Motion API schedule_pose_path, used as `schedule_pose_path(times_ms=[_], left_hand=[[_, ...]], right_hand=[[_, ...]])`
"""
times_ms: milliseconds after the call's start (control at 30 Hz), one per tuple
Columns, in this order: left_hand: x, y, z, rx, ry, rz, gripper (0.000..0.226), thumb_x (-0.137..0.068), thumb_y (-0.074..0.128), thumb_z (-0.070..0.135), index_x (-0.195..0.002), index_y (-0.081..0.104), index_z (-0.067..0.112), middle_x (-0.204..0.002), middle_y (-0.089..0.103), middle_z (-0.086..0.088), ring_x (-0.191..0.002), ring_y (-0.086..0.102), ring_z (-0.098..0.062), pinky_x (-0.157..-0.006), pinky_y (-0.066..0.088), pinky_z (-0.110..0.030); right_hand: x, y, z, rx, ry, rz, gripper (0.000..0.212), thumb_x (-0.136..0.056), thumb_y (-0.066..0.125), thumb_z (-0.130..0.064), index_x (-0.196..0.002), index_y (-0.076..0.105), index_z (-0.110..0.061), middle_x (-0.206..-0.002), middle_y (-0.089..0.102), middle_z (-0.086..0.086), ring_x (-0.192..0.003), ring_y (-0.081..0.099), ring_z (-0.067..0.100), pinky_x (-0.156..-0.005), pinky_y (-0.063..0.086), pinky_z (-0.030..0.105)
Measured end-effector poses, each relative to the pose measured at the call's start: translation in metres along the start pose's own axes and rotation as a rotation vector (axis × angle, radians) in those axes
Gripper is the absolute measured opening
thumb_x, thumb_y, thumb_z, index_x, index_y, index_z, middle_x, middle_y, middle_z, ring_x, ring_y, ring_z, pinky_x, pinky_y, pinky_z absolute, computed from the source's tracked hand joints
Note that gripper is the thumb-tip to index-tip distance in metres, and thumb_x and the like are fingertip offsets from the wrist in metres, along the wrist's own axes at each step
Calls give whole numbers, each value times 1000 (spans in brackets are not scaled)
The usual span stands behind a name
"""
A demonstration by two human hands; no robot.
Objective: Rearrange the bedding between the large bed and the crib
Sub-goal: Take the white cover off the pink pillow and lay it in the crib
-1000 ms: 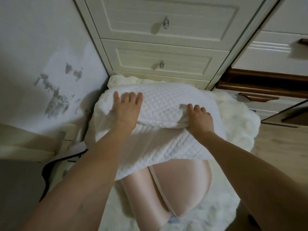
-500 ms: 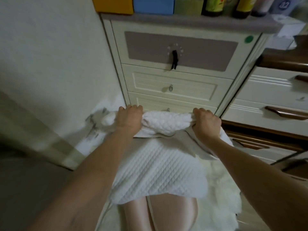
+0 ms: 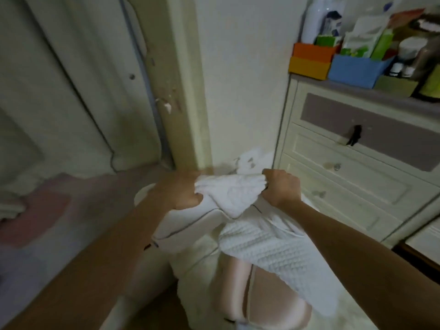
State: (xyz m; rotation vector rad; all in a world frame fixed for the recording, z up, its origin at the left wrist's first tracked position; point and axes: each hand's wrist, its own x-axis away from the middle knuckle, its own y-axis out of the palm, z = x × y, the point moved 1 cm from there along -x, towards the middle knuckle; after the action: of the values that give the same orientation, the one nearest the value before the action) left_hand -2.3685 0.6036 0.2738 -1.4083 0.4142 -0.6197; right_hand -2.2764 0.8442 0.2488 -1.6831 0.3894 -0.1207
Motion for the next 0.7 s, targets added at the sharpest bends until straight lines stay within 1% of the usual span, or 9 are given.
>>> schedule_pose_path(times_ms=[33,100,167,267,367,433,500,633,700], left_hand=[[34,-6,-17,-35,-31,-46,64,-80,43,55,-122,57,8,-120,61,-13,-112,56,-34,-92,43,-35],[84,-12,-41,-109,-150,-196,78,-81,59,57,-144,36,16,-142,46,-6,-128,46,-27,-105,36,-35],[138,-18,-61,-98,-274,-261,85,-77,68,57,-147,31,24,-147,41,0,-129,44,-20,-105,34,-30],[228,-26,-83,-190,-386,-145,71,-80,65,56,-138,42,22,-136,52,-4,-120,50,-23,-95,41,-35],[348,-24,-104,-306,-623,-75,61,-83,61,55,-132,46,22,-124,59,-5,-110,56,-25,-80,42,-34],[428,-19,-103,-345,-764,-57,58,-83,62,53,-130,46,22,-122,60,-5,-108,59,-25,-77,42,-33],[486,-15,-96,-356,-852,-20,55,-84,63,48,-129,46,21,-121,60,-6,-109,58,-26,-79,44,-33],[647,-9,-76,-326,-1127,-20,40,-85,57,29,-124,49,24,-116,63,-5,-104,62,-27,-75,43,-32],[707,-4,-66,-346,-1202,-16,36,-87,54,25,-122,50,22,-114,64,-5,-101,63,-27,-72,40,-31]], right_hand=[[2,2,-26,-13,-74,-21,15,-82,53,-28,-93,59,-21,-96,68,2,-92,65,26,-66,37,26],[9,8,-63,-17,-160,-71,15,-79,54,-27,-93,59,-21,-96,68,3,-91,65,27,-66,39,26],[25,11,-108,2,-268,-137,20,-79,54,-24,-98,59,-21,-100,67,4,-93,64,28,-68,40,26],[58,16,-184,14,-443,-267,34,-83,54,-26,-117,56,-22,-117,62,3,-105,60,26,-80,46,29],[121,16,-273,58,-673,-330,39,-88,52,-30,-126,51,-21,-125,58,3,-112,57,25,-90,47,32],[175,15,-326,134,-806,-315,44,-91,47,-32,-134,46,-22,-134,53,2,-120,53,24,-102,40,35],[220,13,-358,188,-897,-317,45,-94,44,-31,-138,42,-22,-140,49,1,-126,49,23,-106,33,35],[351,20,-447,12,-1018,-511,35,-91,49,-22,-125,54,-17,-129,57,6,-114,56,26,-95,47,34],[411,24,-480,-88,-1011,-672,36,-86,56,-16,-121,56,-11,-124,59,10,-100,62,29,-78,55,36]])
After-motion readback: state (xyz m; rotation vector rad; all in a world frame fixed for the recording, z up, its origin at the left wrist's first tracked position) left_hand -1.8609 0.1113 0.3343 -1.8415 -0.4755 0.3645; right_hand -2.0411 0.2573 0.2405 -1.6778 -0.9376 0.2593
